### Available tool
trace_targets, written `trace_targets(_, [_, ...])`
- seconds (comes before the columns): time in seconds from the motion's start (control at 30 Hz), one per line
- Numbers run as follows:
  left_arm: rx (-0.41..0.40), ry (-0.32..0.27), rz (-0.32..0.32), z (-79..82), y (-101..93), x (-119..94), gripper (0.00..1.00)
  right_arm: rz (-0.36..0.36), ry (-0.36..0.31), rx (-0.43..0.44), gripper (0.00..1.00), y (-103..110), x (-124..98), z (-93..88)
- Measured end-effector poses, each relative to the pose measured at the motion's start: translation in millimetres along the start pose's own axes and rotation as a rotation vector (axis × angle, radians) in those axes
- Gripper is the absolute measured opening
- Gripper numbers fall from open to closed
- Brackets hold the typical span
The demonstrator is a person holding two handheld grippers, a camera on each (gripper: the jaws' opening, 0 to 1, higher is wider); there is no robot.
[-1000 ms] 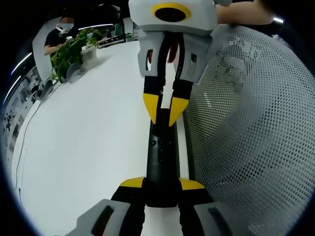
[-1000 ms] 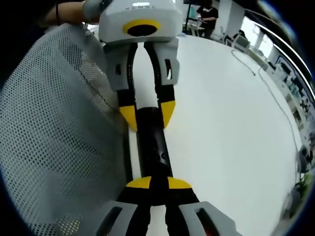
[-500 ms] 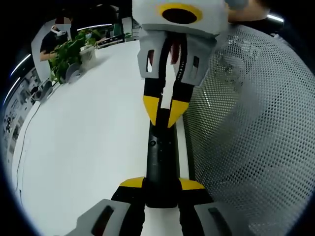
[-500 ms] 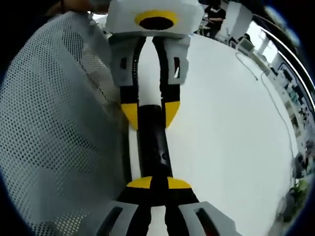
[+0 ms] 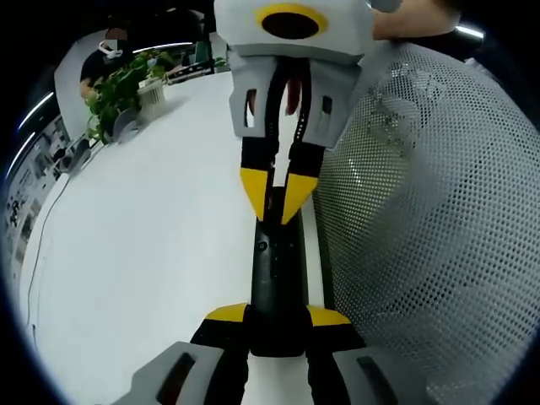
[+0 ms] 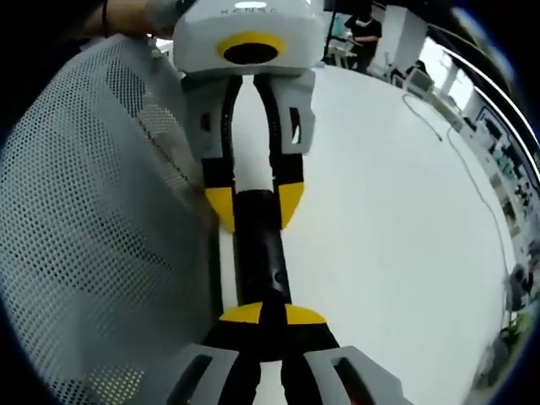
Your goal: Press the specified remote control buttons in sequence, fully releasing each button before pressing the next.
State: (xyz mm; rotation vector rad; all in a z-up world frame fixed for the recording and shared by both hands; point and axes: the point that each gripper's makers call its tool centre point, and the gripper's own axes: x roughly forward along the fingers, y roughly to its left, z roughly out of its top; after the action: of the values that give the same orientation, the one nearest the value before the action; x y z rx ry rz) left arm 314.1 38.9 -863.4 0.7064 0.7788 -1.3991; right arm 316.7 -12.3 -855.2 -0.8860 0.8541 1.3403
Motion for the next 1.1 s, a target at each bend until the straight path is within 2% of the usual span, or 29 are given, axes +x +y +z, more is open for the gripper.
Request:
trace_targets(0.2, [0.001, 0.002, -0.001, -0.1, 0.3, 0.0, 0.25, 0.008, 0.026, -0.05, 0.04, 0.2, 1.8, 0.4])
trace_targets(0.37, [-0.001, 0.0, -0.002, 0.0, 0.2, 0.0, 0.25, 0.006, -0.01, 0.001, 0.04, -2.1, -1.1, -1.5])
trace_targets(0.43, [-0.004, -0.002, -0.001, 0.0, 0.2, -0.1, 0.25, 0.008, -0.037, 0.085, 0.04, -1.6, -2.3, -0.1])
trace_targets(0.67, [-0.003, -0.005, -0.001, 0.0, 0.1, -0.1, 0.25, 0.005, -0.03, 0.032, 0.03, 2.6, 1.1, 8.1])
trace_targets(0.73, [-0.003, -0.005, -0.001, 0.0, 0.0, -0.1, 0.25, 0.007, -0.002, 0.007, 0.03, 2.3, 2.3, 6.7])
trace_targets(0.87, [-0.002, -0.004, -0.001, 0.0, 0.1, -0.1, 0.25, 0.026, 0.008, 0.014, 0.03, 0.6, 2.3, 5.6])
trace_targets(0.9, [-0.003, -0.005, -0.001, 0.0, 0.1, -0.1, 0.25, 0.031, 0.003, 0.035, 0.03, 0.6, 2.2, 5.3])
trace_targets(1.03, [-0.002, -0.003, -0.002, -0.2, 0.3, -0.1, 0.25, 0.045, -0.012, 0.026, 0.02, -0.2, 2.5, 4.5])
trace_targets(1.07, [-0.002, -0.003, -0.002, -0.2, 0.4, -0.1, 0.25, 0.053, -0.005, 0.047, 0.02, -0.7, 3.2, 5.1])
trace_targets(1.1, [-0.003, -0.003, -0.003, -0.1, 0.4, 0.0, 0.25, 0.054, 0.002, 0.032, 0.02, 0.3, 3.6, 5.4])
